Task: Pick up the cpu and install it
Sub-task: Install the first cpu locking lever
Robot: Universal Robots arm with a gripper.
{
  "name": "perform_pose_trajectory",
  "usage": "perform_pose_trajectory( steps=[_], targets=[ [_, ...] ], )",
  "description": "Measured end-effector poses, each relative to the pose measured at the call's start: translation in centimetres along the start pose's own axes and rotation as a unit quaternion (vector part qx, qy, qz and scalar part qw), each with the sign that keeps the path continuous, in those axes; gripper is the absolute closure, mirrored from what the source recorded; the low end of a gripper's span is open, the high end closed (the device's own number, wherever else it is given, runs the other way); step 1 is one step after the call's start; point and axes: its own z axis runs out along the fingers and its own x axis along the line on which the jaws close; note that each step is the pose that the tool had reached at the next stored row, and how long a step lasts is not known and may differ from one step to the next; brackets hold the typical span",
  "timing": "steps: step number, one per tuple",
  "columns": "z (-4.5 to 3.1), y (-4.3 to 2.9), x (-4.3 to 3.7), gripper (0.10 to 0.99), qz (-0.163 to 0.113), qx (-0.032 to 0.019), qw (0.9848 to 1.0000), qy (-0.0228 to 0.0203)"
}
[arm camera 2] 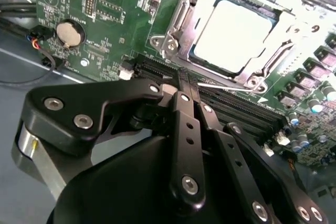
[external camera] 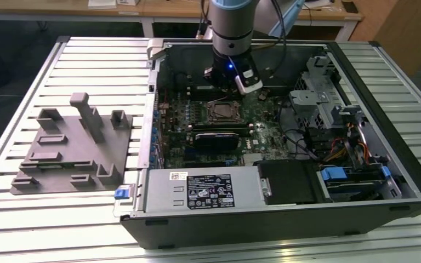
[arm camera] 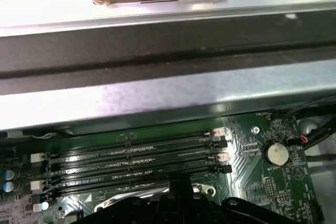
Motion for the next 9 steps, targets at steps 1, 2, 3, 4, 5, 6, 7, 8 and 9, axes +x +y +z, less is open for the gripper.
perform_pose_trajectory(
  steps=[1,2,3,4,5,6,7,8,9],
  targets=[
    [0.03,0.01,0.01,0.98,-0.002,-0.0003,1.0,-0.0016],
    [0.06,0.01,0.03,0.98,-0.004,-0.0009,1.0,-0.0042],
    [0.11,0.01,0.05,0.98,-0.006,-0.0016,1.0,-0.0075],
    [0.16,0.01,0.08,0.98,-0.008,-0.0023,0.9999,-0.0114],
    [0.19,0.0,0.11,0.98,-0.009,-0.0031,0.9998,-0.0154],
    [0.2,-0.01,0.18,0.98,-0.01,-0.0036,0.9998,-0.0189],
    [0.22,-0.01,0.24,0.98,-0.011,-0.0036,0.9997,-0.0211],
    [0.24,-0.02,0.31,0.98,-0.011,-0.0026,0.9997,-0.0221],
    [0.23,-0.04,0.41,0.98,-0.012,-0.0015,0.9997,-0.0228]
  ],
)
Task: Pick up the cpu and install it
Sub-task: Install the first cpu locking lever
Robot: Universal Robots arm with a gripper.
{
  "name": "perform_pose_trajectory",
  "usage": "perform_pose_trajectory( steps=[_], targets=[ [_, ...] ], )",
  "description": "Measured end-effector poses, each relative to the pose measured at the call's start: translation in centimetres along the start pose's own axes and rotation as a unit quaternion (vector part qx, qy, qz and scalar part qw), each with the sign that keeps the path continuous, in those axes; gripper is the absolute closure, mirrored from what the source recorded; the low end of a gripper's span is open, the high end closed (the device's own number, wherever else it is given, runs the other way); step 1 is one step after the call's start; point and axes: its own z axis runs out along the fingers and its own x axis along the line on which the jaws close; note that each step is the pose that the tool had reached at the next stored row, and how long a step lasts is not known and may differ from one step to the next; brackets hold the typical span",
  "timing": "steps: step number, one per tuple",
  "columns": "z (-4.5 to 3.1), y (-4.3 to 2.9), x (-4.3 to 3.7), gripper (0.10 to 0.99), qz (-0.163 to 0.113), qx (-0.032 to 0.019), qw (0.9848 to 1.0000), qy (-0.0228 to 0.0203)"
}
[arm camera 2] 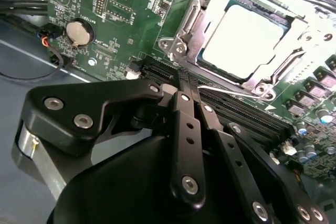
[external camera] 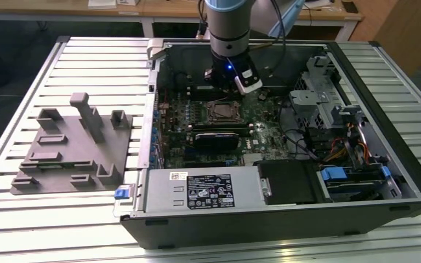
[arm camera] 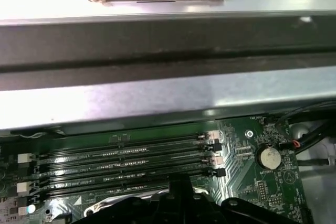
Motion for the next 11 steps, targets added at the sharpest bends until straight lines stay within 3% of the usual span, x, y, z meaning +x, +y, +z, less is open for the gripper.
perform_pose_trajectory(
  steps=[5,11],
  targets=[
    [-0.01,-0.05,0.64,0.98,-0.001,0.0039,1.0,-0.0029],
    [0.09,0.01,1.04,0.98,0.002,0.0048,1.0,-0.0038]
  ],
)
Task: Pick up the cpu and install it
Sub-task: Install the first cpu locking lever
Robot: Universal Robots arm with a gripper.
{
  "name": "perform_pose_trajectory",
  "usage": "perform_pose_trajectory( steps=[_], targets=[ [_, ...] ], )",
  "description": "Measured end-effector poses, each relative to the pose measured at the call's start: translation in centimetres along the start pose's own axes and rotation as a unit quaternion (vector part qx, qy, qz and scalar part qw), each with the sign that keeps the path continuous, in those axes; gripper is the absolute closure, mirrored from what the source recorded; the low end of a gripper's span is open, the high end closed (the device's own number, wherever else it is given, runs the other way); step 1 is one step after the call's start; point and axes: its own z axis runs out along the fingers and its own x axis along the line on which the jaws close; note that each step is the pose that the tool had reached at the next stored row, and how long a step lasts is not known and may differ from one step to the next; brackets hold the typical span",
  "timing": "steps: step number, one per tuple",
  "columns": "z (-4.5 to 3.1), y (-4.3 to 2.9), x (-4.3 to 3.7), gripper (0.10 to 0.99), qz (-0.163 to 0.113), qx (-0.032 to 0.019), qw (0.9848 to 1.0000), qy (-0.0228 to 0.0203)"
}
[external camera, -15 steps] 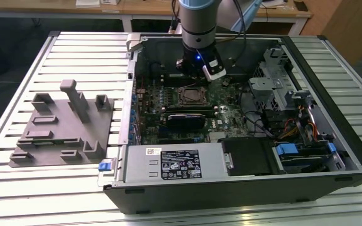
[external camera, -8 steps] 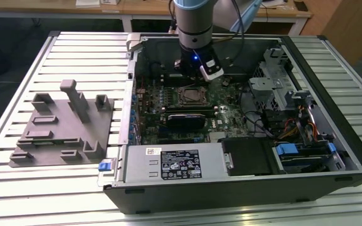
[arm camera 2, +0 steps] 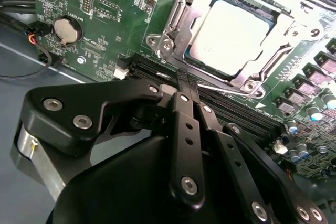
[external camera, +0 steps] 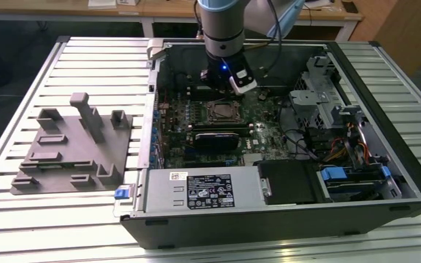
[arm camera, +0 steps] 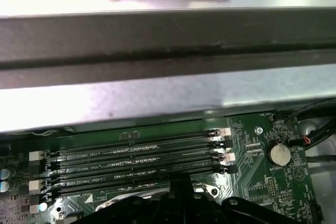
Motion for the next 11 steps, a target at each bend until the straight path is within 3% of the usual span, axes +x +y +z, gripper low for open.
perform_pose_trajectory(
  steps=[11],
  targets=[
    [0.3,0.44,0.2,0.98,0.011,0.0016,0.9999,-0.0027]
  ],
)
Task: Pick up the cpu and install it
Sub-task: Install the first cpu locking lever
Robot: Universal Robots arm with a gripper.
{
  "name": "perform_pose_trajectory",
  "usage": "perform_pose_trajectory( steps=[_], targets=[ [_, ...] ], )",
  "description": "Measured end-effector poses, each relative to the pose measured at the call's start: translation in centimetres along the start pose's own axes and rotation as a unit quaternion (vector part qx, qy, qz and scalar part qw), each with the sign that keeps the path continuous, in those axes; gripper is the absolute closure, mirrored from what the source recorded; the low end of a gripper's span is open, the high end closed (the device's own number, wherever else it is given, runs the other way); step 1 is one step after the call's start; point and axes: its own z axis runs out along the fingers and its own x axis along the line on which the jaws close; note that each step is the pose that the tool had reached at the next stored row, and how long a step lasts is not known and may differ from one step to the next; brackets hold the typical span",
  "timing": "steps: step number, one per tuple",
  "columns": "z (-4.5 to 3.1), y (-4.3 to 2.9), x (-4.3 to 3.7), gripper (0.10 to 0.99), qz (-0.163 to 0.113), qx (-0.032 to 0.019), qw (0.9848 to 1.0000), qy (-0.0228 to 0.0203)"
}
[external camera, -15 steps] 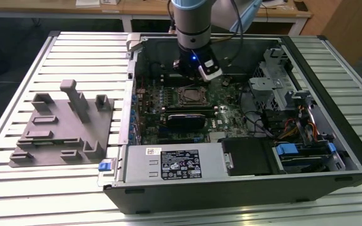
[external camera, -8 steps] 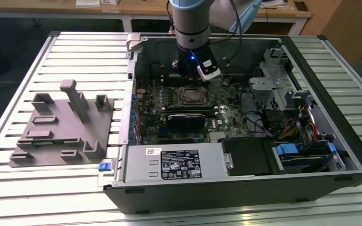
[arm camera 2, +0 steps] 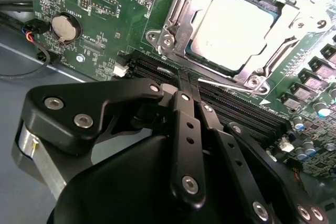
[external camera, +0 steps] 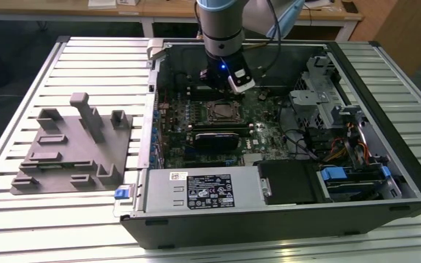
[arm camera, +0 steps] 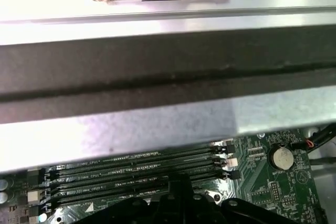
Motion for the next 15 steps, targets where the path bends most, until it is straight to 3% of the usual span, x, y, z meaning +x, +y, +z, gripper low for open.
perform_pose_trajectory(
  steps=[7,15],
  targets=[
    [0.14,-0.04,0.21,0.98,0.035,0.0049,0.9994,-0.0076],
    [0.34,0.35,0.65,0.98,0.044,0.0062,0.9989,-0.0099]
  ],
)
